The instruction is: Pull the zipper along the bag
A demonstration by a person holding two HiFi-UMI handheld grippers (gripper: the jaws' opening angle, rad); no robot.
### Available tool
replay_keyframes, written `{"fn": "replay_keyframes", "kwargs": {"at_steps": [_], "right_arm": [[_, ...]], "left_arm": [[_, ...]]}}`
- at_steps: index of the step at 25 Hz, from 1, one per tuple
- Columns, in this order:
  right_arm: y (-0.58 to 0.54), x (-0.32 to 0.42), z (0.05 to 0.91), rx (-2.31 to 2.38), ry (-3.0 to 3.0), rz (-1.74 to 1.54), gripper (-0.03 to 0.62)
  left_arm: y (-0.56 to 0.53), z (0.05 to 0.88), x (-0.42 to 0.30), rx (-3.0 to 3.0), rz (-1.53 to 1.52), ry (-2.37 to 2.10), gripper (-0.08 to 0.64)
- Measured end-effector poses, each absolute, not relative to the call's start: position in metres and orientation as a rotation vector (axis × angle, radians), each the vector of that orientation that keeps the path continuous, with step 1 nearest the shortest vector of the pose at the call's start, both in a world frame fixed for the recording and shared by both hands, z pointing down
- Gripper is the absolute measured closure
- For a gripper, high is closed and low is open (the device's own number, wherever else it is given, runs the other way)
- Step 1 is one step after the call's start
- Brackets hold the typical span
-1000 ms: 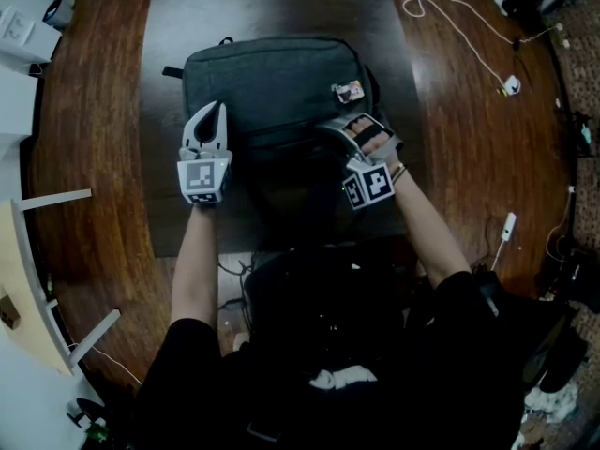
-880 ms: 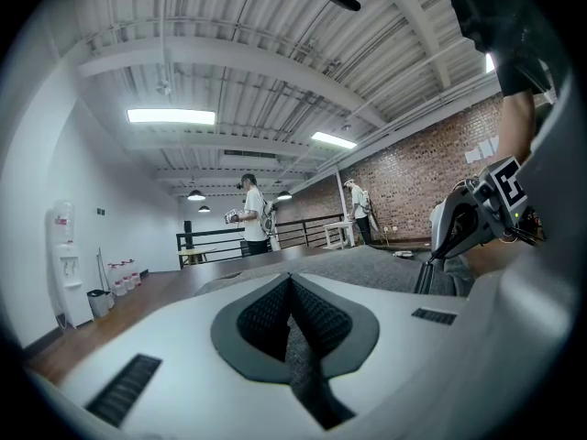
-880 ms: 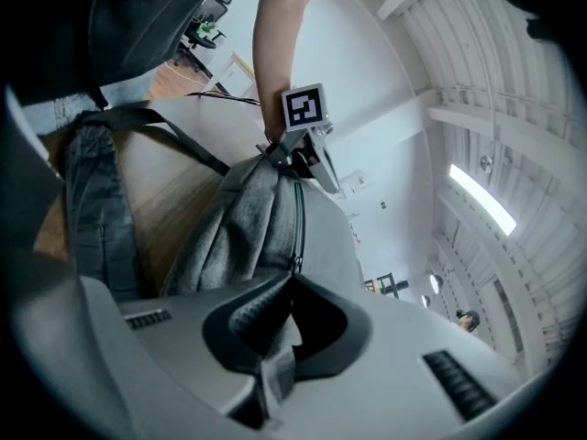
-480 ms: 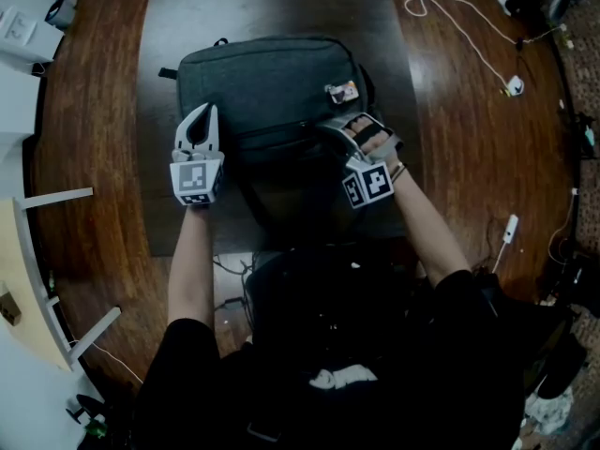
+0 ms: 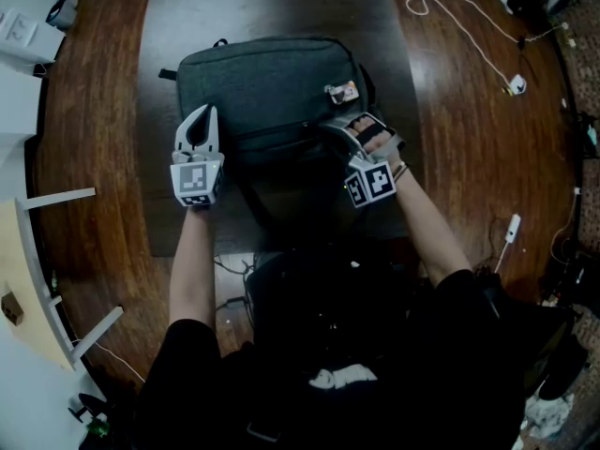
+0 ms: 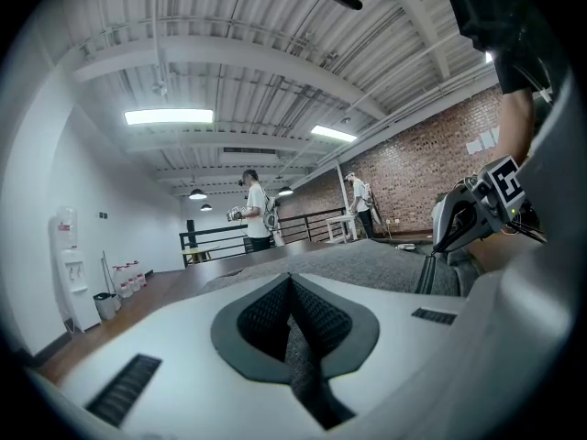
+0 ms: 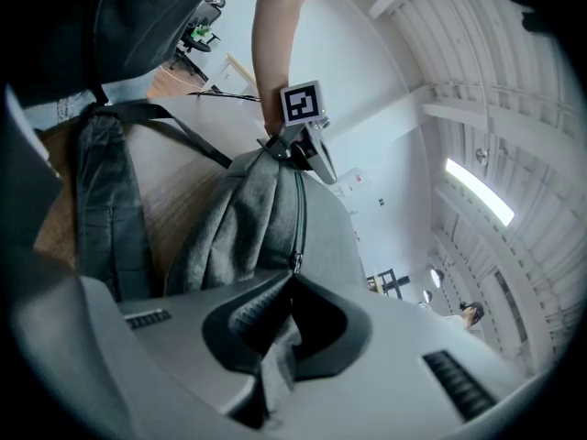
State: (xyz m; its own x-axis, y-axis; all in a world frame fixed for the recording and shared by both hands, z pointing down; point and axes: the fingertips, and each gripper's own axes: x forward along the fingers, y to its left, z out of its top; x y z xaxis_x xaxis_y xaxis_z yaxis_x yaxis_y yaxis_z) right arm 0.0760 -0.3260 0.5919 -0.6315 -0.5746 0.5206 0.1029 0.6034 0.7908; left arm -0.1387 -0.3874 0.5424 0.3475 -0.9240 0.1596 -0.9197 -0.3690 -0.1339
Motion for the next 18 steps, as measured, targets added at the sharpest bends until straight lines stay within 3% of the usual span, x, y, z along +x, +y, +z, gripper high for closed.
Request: {"fn": "replay_keyframes", "kwargs": {"at_steps": [7,14,18], "right_arm": [[-0.324,0.078,0.594,0.388,-2.084,-0.982,0.561],[-0.306,0.143,0.604,0.512,-2.1,-0.669,0.577],[-0.3,0.125,0.592,0.572,-2.144,-0.64,0.577]], "left_arm": [[-0.388,0.545,-0.137,-2.569,-0.332,1.766,0.561],[-0.387,0.548,-0.138,-2.541,-0.397,1.76,0.561],[-0.387,0.548,-0.135,-2.531,-0.419,1.76,0.561]]}}
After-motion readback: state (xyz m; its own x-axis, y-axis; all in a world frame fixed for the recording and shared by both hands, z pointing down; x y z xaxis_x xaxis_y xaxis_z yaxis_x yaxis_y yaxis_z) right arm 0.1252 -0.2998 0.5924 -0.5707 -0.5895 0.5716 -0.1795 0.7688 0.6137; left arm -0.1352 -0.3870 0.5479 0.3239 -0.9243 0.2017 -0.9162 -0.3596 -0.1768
